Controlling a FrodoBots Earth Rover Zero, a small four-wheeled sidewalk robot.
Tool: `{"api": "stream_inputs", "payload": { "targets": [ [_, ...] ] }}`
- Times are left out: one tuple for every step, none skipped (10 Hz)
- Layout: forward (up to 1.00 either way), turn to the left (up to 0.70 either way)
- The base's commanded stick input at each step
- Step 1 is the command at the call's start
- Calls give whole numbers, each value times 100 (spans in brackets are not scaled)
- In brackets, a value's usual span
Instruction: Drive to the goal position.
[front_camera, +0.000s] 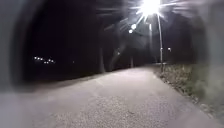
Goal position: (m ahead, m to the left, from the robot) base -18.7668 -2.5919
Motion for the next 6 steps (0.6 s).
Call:
{"api": "stream_inputs", "payload": {
  "targets": [
    [1, 25],
    [0, 45],
    [0, 45],
    [0, 45],
    [0, 45],
    [0, 45]
  ]
}}
